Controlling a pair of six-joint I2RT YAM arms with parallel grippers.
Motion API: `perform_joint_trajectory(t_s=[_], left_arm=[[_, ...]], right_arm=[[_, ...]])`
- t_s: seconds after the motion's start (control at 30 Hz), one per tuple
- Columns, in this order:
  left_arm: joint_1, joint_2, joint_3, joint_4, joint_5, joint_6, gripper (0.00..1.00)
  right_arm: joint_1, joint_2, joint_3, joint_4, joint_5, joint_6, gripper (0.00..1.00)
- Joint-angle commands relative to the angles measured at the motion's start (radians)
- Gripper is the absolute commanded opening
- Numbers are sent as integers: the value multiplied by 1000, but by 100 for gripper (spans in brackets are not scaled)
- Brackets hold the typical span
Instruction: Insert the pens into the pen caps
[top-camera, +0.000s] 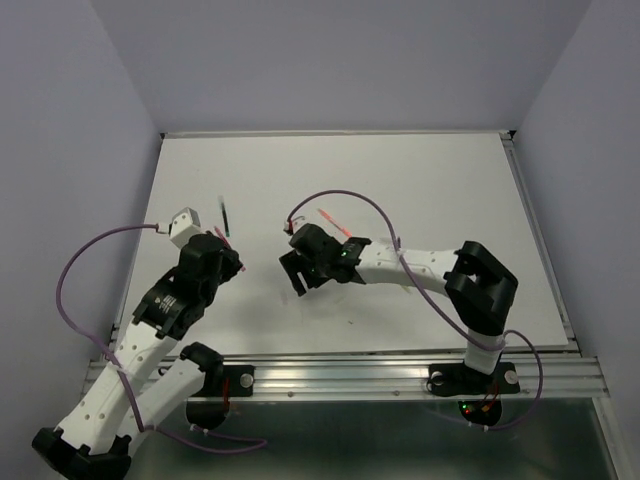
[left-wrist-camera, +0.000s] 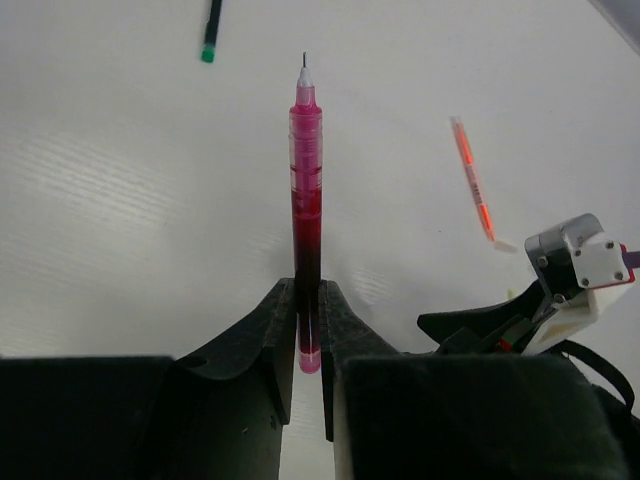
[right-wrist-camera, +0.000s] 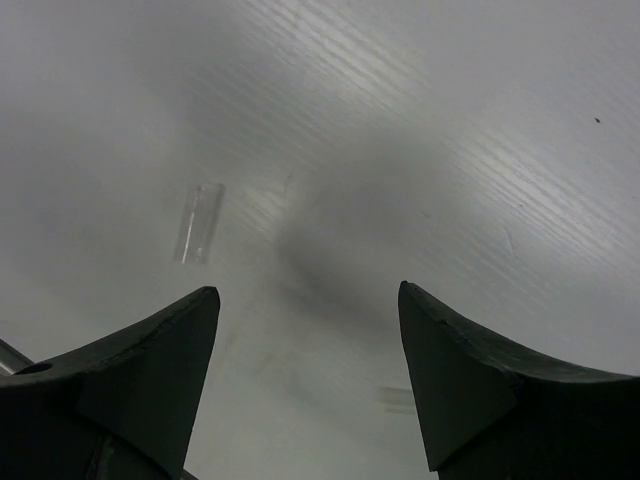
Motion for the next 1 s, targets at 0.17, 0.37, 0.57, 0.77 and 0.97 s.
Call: perform_joint_trajectory(t_s=[0.17, 0.37, 0.57, 0.77, 0.97], left_arm=[[4, 2, -20, -119, -115, -175, 0], [4, -52, -42, -104, -97, -175, 0], [4, -61, -45, -83, -77, -149, 0], [4, -47, -49, -67, -64, -132, 0], [4, -36, -49, -60, -63, -123, 0]], right_arm=[[120, 109, 121, 65, 141, 54, 71], [172, 164, 145, 91, 201, 91, 63], [191, 212, 182, 97, 291, 132, 54], [191, 227, 180, 97, 293, 149, 46], [200, 204, 134, 97, 238, 144, 45]])
